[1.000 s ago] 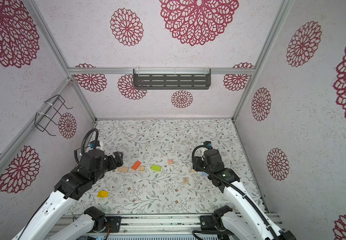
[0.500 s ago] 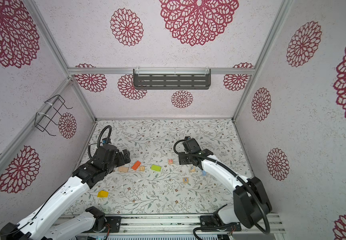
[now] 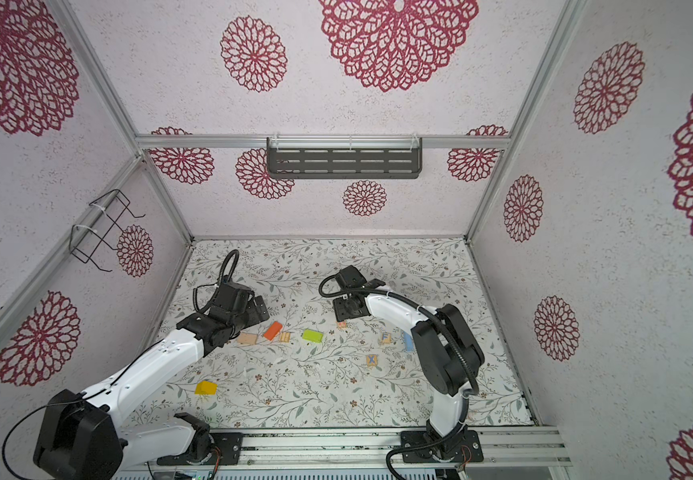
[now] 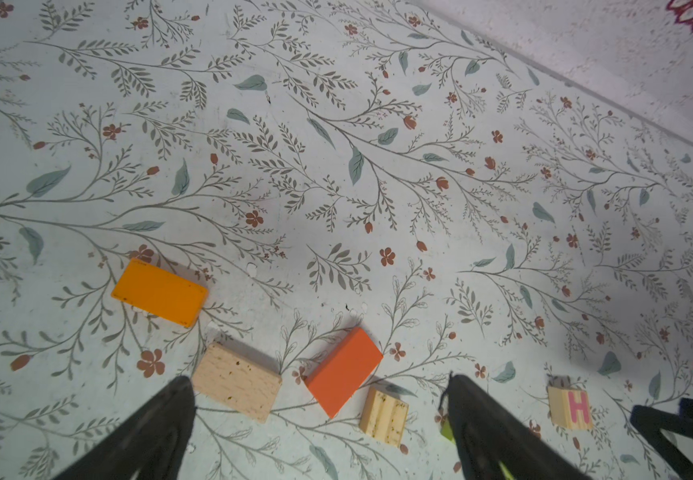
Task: Build the wood block tower
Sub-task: 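Raise both arms and move the right gripper over the H letter cube, then lower the right gripper and close it on the H letter cube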
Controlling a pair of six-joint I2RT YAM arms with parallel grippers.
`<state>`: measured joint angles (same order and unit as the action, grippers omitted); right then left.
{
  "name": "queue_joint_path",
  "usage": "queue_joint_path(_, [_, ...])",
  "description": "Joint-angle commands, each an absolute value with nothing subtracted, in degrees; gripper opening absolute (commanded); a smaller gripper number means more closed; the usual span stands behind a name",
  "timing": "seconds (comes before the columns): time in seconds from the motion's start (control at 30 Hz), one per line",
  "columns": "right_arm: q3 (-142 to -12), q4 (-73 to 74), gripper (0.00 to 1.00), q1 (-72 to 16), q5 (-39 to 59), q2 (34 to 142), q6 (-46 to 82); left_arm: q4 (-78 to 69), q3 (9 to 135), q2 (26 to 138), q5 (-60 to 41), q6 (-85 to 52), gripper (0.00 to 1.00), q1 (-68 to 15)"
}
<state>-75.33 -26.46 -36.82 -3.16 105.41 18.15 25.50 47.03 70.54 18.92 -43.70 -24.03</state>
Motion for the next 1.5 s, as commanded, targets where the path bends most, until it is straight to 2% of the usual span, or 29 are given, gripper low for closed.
queue_joint_path(0.0, [-78.5, -28.9, 0.62, -37.8, -2.7, 106.8, 17.9, 22.7, 45.4, 68.3, 20.3, -45.2, 0.97, -23.8])
queue_joint_path(0.57, [-79.7, -30.1, 0.59, -38.7, -2.1, 112.5, 20.4, 20.3, 41.7, 67.6, 17.3, -45.7, 0.97, -23.6])
queue_joint_path(0.93, [-81.1, -31.8, 0.46, -39.4, -3.3, 114.6, 21.7, 20.0, 40.7, 66.8, 16.9, -45.5, 0.97, -23.7])
queue_joint_path(1.23, [-82.8, -33.8, 0.41, -40.3, -6.2, 115.8, 23.8, 20.5, 40.3, 65.6, 16.3, -45.0, 0.97, -23.6])
queue_joint_path(1.47, [-85.2, -37.0, 0.29, -40.3, -8.7, 116.1, 25.0, 20.1, 40.1, 64.8, 15.0, -45.1, 0.97, -23.7])
